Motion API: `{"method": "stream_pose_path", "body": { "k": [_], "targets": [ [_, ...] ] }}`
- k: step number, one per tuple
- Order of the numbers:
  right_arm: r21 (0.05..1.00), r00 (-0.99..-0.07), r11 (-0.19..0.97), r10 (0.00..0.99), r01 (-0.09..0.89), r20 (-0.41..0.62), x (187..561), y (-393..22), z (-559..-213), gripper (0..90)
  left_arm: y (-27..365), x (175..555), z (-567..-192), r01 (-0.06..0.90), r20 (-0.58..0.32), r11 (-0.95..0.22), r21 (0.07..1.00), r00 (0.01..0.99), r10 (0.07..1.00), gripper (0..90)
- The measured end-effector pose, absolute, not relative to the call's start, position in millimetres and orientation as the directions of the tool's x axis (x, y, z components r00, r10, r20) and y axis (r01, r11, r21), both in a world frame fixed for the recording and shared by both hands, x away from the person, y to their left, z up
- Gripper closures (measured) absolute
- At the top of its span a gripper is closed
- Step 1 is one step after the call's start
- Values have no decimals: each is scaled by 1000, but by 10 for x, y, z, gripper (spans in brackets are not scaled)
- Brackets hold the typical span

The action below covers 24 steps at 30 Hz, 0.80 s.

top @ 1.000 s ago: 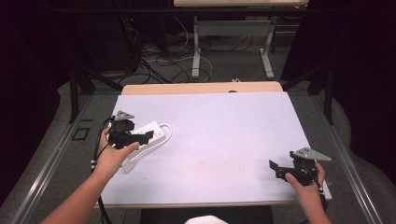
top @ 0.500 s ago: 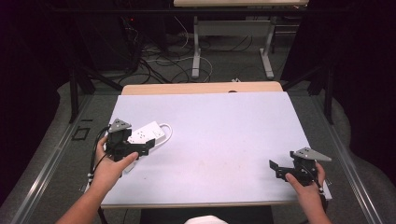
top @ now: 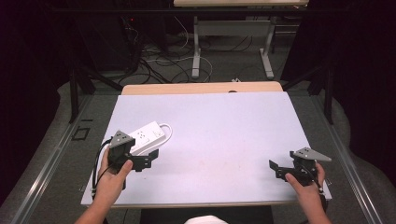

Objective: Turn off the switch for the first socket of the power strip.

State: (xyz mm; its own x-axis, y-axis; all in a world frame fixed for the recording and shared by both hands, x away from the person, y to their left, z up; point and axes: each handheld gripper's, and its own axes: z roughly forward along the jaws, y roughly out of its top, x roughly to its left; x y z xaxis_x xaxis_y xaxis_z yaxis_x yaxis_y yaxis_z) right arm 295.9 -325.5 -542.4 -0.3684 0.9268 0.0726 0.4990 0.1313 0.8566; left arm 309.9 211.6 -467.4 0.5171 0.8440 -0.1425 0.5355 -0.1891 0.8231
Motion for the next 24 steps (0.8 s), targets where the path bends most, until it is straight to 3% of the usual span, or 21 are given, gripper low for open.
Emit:
{"method": "stream_pose_path", "body": {
  "k": [24],
  "targets": [
    [856,-372,131,925,500,76,2958,-3254,-5423,58,2056,2993,-5314,587,-195,-145,797,476,858,5]
  ]
}}
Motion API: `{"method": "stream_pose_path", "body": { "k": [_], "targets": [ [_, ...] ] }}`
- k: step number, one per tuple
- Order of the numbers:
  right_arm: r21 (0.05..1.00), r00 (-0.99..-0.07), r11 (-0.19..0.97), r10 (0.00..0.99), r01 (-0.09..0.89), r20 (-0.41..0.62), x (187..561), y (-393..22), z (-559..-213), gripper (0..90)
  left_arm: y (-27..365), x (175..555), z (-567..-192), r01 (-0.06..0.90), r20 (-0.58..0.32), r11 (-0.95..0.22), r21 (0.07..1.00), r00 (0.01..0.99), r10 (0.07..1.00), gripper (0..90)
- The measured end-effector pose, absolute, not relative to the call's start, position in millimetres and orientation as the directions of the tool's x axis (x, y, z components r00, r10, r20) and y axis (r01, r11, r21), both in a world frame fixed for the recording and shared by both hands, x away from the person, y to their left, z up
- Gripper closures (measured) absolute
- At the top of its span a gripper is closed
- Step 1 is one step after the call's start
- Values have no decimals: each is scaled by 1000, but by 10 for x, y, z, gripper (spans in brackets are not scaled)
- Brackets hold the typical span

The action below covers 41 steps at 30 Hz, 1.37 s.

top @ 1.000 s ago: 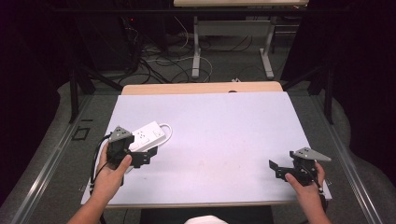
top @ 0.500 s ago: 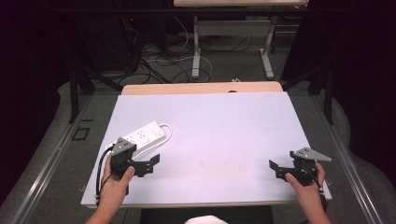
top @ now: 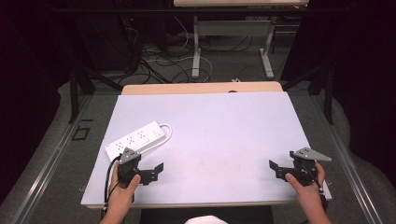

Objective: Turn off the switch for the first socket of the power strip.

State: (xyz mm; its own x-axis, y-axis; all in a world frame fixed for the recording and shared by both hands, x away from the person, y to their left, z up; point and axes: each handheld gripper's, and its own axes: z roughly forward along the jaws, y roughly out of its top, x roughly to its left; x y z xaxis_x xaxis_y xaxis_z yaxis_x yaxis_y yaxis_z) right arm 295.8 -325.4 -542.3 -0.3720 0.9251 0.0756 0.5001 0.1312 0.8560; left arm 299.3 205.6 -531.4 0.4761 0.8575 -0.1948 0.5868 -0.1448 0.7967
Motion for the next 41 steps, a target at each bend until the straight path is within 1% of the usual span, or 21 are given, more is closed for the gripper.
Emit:
{"method": "stream_pose_path", "body": {
  "k": [8,13,19,24,26,33,41],
  "targets": [
    [858,-375,133,924,496,74,2958,-3255,-5418,58,2063,2983,-5403,597,-198,-146,789,471,859,6],
    [858,-373,129,925,497,77,2962,-3251,-5416,58,2035,2983,-5450,609,-191,-170,775,481,855,9],
    [858,-393,149,917,491,66,2974,-3262,-5416,58,1981,2978,-5491,607,-171,-198,769,495,852,9],
    [858,-390,143,918,494,72,2972,-3257,-5412,60,1971,2989,-5504,602,-153,-219,768,504,850,9],
    [858,-392,144,917,494,72,2971,-3256,-5412,60,1961,2988,-5510,609,-164,-210,765,501,850,9],
    [860,-390,147,919,489,65,2979,-3247,-5418,60,1946,2994,-5519,610,-150,-241,754,518,842,10],
    [856,-399,151,914,495,69,2997,-3252,-5425,60,1949,2997,-5518,613,-151,-242,753,518,842,10]
  ]
}}
